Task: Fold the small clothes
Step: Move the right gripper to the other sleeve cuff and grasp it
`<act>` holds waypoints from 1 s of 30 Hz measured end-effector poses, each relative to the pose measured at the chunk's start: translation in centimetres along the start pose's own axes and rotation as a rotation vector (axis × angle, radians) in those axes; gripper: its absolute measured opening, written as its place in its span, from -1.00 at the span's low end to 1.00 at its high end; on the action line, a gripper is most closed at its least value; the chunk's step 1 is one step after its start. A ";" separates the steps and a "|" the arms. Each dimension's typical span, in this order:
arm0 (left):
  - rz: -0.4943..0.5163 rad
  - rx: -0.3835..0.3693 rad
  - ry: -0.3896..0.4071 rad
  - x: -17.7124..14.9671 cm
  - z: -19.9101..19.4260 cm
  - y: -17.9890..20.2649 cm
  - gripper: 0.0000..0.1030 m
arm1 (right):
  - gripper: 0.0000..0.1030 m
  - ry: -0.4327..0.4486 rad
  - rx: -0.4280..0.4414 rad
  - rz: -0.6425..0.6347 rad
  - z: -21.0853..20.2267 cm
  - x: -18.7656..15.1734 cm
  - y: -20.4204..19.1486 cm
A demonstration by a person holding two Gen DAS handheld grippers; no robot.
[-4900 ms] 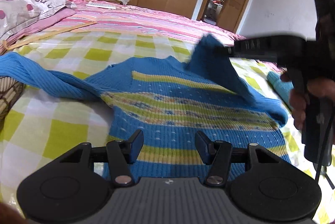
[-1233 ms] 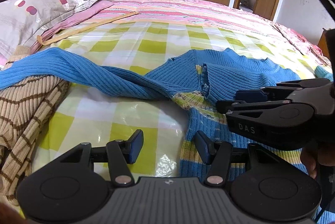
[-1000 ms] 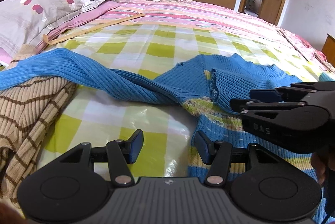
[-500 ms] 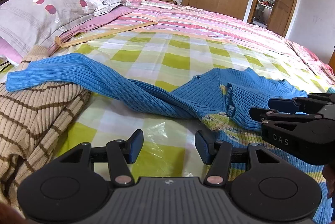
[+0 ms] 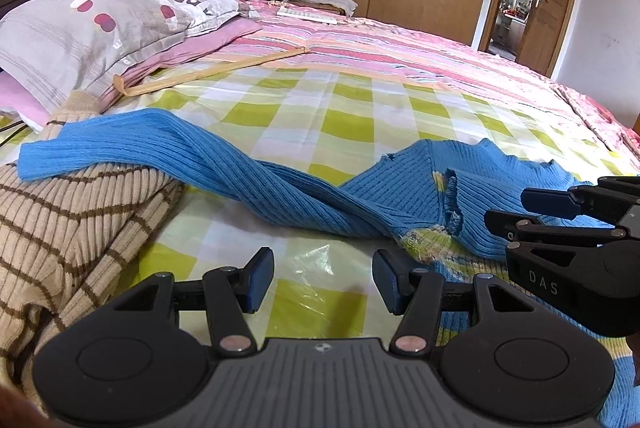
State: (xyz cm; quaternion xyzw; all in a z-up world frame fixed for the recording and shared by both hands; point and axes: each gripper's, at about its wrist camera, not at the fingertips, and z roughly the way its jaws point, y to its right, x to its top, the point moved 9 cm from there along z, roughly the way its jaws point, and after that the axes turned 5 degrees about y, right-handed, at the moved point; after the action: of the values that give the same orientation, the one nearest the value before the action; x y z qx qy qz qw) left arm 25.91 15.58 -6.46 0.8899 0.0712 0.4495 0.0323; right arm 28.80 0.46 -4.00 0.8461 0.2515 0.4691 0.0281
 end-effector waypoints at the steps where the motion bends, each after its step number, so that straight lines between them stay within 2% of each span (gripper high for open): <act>1: -0.002 0.000 0.001 0.0 0.0 -0.1 0.16 | -0.37 0.000 0.001 -0.002 0.0 0.1 -0.1; 7: -0.020 0.002 0.009 0.4 -0.3 -0.7 0.16 | -0.37 0.005 0.011 -0.012 -0.1 0.8 -0.5; 11: -0.038 -0.004 0.015 0.3 -0.9 -1.4 0.16 | -0.37 0.019 0.060 0.002 -0.3 2.5 -1.2; 15: -0.068 -0.012 0.025 0.1 -1.7 -2.5 0.16 | -0.37 0.047 0.141 -0.014 -0.2 5.8 -3.3; 20: -0.131 -0.014 0.035 0.0 -2.1 -4.5 0.16 | -0.37 0.067 0.313 -0.067 0.2 10.3 -9.2; 25: -0.203 -0.007 0.035 -0.1 -2.3 -6.8 0.16 | -0.36 0.085 0.469 -0.199 1.5 13.9 -16.2; 30: -0.273 0.000 0.025 -0.3 -2.1 -8.8 0.16 | -0.34 0.058 0.522 -0.233 4.7 16.5 -19.9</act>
State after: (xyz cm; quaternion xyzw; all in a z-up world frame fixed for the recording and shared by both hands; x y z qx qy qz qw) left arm 23.23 24.24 -6.53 0.8661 0.1922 0.4521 0.0921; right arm 31.80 26.17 0.53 0.7764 0.4598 0.4061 -0.1441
